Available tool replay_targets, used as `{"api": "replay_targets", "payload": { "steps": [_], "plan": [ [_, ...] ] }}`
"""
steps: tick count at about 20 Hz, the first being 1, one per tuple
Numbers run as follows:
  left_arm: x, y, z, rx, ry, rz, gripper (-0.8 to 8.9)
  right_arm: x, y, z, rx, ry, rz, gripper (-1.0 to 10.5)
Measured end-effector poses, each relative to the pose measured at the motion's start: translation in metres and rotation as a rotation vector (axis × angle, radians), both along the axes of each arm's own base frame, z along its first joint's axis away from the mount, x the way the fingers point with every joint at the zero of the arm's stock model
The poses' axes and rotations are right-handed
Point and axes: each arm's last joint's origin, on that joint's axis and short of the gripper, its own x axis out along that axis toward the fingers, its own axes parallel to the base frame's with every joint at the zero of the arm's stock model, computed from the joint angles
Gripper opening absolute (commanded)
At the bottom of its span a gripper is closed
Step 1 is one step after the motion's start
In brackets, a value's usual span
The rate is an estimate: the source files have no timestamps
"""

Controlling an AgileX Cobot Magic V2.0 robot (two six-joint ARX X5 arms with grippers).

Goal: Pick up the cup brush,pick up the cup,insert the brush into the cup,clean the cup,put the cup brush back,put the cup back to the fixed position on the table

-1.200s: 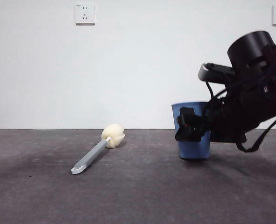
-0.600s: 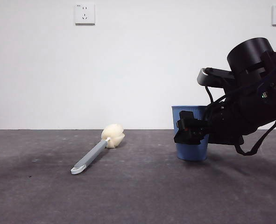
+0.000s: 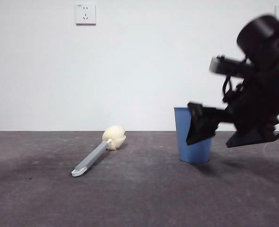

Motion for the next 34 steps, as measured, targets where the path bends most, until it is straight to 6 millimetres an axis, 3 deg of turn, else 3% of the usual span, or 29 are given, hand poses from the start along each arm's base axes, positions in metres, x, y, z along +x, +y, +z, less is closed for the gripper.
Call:
{"api": "replay_targets", "payload": {
  "steps": [3, 8, 10, 12, 13, 17, 32, 34],
  "plan": [
    [-0.002, 0.001, -0.003, 0.032, 0.023, -0.013, 2.52, -0.036, -0.004, 0.032, 0.048, 0.145, 0.002, 5.0],
    [-0.006, 0.003, -0.008, 0.093, 0.071, -0.042, 2.47, -0.108, -0.015, 0.086, 0.153, 0.292, 0.172, 4.9],
    [-0.008, 0.003, -0.01, 0.094, 0.106, -0.093, 2.29, -0.129, -0.024, 0.111, 0.165, 0.281, 0.197, 3.5],
    [-0.01, 0.003, -0.011, 0.083, 0.134, -0.147, 0.02, -0.142, -0.031, 0.125, 0.165, 0.279, 0.202, 1.4],
    [-0.011, 0.002, -0.012, 0.079, 0.147, -0.171, -0.06, -0.146, -0.033, 0.13, 0.164, 0.281, 0.201, -0.1],
    [-0.013, 0.002, -0.013, 0.066, 0.178, -0.226, -0.07, -0.154, -0.038, 0.134, 0.159, 0.29, 0.199, 0.0],
    [-0.013, 0.001, -0.012, 0.059, 0.164, -0.231, -0.03, -0.154, -0.039, 0.134, 0.184, 0.31, 0.168, 0.0],
    [-0.01, 0.002, -0.008, 0.064, 0.091, -0.201, -0.03, -0.154, -0.039, 0.134, 0.184, 0.31, 0.168, 0.0]
  ]
}}
